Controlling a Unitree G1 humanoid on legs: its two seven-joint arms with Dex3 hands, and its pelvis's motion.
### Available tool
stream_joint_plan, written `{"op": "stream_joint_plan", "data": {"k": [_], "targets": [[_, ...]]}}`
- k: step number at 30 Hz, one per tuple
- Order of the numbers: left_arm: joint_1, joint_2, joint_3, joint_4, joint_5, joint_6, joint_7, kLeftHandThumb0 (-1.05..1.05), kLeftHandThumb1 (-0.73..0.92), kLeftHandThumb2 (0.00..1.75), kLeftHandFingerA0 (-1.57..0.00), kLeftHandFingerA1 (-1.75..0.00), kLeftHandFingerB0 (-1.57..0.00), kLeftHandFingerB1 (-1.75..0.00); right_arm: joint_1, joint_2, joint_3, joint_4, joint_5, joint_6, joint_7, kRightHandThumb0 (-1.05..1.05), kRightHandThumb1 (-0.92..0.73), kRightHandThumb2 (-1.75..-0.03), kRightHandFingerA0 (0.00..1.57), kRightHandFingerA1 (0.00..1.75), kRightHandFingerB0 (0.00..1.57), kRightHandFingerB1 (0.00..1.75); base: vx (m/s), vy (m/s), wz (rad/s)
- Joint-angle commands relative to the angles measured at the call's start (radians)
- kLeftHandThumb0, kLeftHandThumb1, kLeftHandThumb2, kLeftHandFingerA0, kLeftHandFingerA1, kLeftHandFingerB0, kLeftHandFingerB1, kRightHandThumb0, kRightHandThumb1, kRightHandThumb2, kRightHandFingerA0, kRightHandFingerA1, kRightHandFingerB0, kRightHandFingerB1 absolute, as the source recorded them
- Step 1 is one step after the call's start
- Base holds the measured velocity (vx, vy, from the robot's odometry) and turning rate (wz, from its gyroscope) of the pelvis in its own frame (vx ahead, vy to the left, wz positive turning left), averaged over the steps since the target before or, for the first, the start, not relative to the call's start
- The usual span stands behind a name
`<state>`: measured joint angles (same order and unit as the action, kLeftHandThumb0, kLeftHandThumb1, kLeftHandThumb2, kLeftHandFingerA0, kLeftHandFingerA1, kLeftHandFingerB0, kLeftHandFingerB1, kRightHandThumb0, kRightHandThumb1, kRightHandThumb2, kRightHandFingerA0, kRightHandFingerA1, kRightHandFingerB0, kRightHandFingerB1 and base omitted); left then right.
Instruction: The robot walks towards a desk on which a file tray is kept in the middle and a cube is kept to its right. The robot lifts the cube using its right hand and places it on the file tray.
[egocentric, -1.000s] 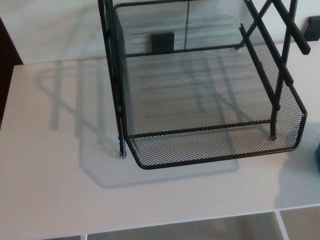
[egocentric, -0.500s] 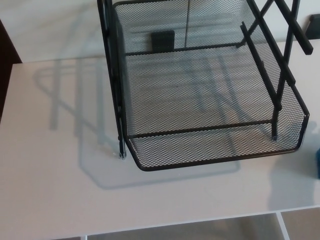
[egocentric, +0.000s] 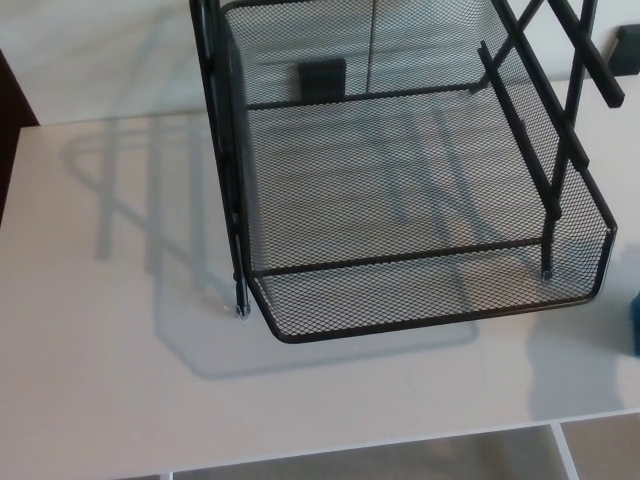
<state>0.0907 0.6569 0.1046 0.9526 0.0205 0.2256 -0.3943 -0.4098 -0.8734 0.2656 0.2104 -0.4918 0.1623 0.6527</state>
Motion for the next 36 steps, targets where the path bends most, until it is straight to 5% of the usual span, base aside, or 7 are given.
{"op": "stream_joint_plan", "data": {"k": [1,9,24,25,32,34,36], "targets": [[-0.001,0.017,0.007,0.010,0.002,0.041,0.005,-0.53,0.71,0.95,-0.46,-0.85,-0.46,-0.76,0.037,-0.035,-0.034,-0.053,0.026,-0.029,0.040,-0.23,-0.53,-1.00,0.11,0.54,0.07,0.47,0.00,0.000,0.00],[-0.004,0.015,0.021,-0.009,-0.010,0.064,-0.003,-0.54,0.66,0.96,-0.45,-0.87,-0.51,-0.83,0.103,-0.032,-0.018,-0.085,-0.022,0.014,0.067,-0.30,-0.66,-0.60,0.24,0.53,0.12,0.27,0.00,0.000,0.00],[-0.029,0.012,0.009,0.022,0.006,0.048,0.003,-0.54,0.62,1.14,-0.38,-0.73,-0.42,-0.72,0.136,-0.055,0.023,-0.114,-0.046,0.052,0.144,-0.53,-0.49,-0.75,0.05,0.53,0.05,0.23,0.00,0.000,0.00],[-0.031,0.012,0.016,0.023,-0.001,0.056,0.000,-0.55,0.70,0.94,-0.72,-1.31,-0.66,-1.11,0.150,-0.026,0.013,-0.140,-0.044,0.144,0.158,-0.32,-0.42,-0.94,0.03,0.53,0.00,0.50,0.00,0.000,0.00],[-0.018,0.010,0.021,0.014,-0.005,0.045,-0.003,-0.52,0.61,1.18,-0.57,-0.84,-0.55,-0.79,0.226,-0.027,0.067,-0.188,-0.148,0.103,0.080,-0.44,-0.56,-0.57,0.05,0.43,0.00,0.24,0.00,0.000,0.00],[-0.014,0.010,0.022,0.016,-0.005,0.035,-0.004,-0.55,0.71,0.96,-0.54,-1.00,-0.56,-0.89,0.274,0.012,0.090,-0.125,-0.207,0.047,-0.092,-0.30,-0.51,-0.99,0.05,0.53,0.00,0.51,0.00,0.000,0.00],[-0.016,0.011,0.023,0.019,-0.006,0.034,-0.004,-0.53,0.63,1.18,-0.63,-0.88,-0.57,-0.81,0.266,0.029,0.117,-0.081,-0.240,0.026,-0.147,-0.42,-0.58,-0.61,0.15,0.54,0.04,0.17,0.00,0.000,0.00]]}}
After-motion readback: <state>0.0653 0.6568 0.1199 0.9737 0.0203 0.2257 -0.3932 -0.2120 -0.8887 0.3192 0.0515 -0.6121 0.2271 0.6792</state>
